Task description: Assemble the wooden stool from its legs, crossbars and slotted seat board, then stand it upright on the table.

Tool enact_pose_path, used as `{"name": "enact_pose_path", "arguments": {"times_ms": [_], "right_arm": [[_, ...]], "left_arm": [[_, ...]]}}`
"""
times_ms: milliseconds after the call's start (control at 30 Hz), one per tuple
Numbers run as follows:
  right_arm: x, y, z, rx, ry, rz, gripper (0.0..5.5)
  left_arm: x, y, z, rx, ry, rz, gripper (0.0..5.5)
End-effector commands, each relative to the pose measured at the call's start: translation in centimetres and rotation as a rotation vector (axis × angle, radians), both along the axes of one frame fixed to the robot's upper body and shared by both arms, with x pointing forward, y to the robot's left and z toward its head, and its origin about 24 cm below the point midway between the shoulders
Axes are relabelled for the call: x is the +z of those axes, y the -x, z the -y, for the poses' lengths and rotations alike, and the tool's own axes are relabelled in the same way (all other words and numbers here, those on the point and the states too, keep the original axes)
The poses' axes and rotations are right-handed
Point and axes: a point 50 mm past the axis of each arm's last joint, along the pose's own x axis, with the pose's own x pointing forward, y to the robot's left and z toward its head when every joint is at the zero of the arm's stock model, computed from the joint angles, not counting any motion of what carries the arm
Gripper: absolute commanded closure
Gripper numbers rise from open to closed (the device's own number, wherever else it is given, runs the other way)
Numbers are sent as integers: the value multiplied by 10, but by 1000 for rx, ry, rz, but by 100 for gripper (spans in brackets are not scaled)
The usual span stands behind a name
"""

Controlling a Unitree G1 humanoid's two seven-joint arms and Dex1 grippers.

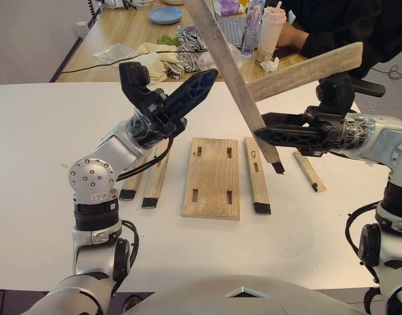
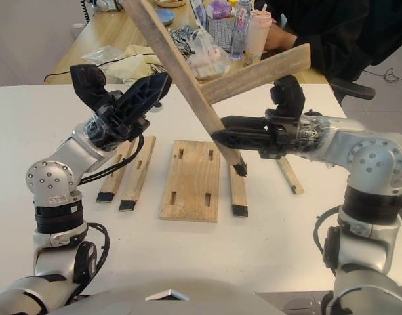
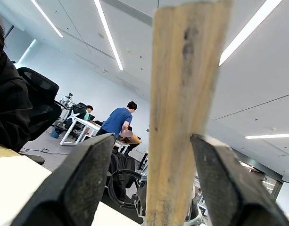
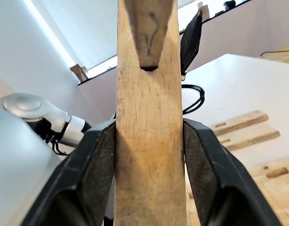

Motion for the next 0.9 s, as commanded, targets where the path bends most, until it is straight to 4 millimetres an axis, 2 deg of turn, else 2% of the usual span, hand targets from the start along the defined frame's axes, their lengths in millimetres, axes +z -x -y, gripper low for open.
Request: {"name": "enact_pose_path", "arguments": {"times_ms": [33, 167, 367, 733, 900], "right_arm": [[6, 2, -1, 58, 63, 20, 348], [6, 0, 1, 73, 88, 9, 348], [8, -3, 2, 73, 117, 20, 348], [3, 0, 1, 137, 253, 99, 348], [3, -3, 4, 131, 227, 83, 348]], "left_arm": [[5, -1, 3, -8, 12, 43, 255], [11, 4, 3, -46, 58, 85, 255], [8, 10, -2, -60, 66, 96, 255], [6, 8, 8, -95, 27, 108, 255], [4, 11, 9, -124, 72, 113, 319]]}}
